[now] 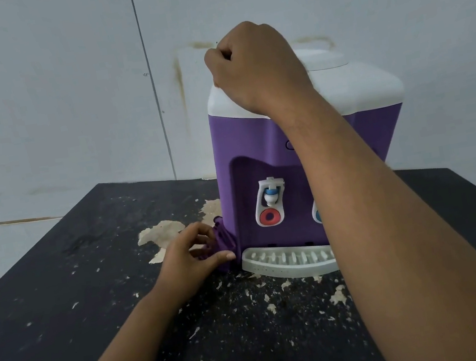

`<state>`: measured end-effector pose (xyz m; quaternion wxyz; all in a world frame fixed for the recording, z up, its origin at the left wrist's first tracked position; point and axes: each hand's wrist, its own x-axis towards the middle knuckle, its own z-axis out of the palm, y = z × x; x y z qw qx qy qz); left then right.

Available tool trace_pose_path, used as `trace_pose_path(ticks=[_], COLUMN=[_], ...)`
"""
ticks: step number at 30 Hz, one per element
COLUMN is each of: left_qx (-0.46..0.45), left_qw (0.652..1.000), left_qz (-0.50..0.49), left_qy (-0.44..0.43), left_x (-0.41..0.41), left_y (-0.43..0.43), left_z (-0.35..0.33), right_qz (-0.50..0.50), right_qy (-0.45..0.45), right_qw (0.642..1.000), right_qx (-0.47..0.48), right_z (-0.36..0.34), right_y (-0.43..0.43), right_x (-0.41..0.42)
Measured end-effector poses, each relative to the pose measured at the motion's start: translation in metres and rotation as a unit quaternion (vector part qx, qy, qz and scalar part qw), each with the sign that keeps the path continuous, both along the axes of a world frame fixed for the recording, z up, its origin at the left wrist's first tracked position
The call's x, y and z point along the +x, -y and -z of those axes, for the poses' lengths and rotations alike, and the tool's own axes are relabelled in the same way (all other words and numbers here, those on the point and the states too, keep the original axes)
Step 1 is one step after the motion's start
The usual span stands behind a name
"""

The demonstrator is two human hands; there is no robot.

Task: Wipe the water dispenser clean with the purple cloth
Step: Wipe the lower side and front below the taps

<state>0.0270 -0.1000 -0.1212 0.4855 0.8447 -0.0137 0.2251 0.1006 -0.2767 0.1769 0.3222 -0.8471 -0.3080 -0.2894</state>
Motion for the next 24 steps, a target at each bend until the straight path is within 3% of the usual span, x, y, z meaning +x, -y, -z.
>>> trace_pose_path(ticks=[3,7,12,16,21,24], left_qx=[0.052,0.192,0.285,0.235,0.226,0.202], left_qw=[0.997,0.981,0.957,0.968,0.974,0.979], left_qz=[-0.029,0.022,-0.022,-0.087,0.024,0.011], left_qy=[0.046,0.028,0.041,0.019,0.003,0.003], left_x=[0.005,0.003,0.003,-0.002,-0.007,-0.011], left_y=[0.005,0.007,0.022,0.002,-0.007,0.002], left_z=[0.000,-0.003,-0.002,-0.001,-0.009,-0.004], right_qz=[-0.002,-0.002,-0.003,-0.007,-0.003,-0.004], right_qy=[0.000,0.001,-0.001,-0.002,0.001,-0.007], right_qw=[1.000,1.000,1.000,1.000,1.000,1.000], right_qx=[0.001,0.002,0.003,0.003,0.001,0.001], right_z=[0.000,0.000,0.000,0.000,0.001,0.000], right_y=[-0.001,-0.001,-0.001,0.000,0.000,0.000], right_x=[0.000,0.002,0.001,0.000,0.001,0.002])
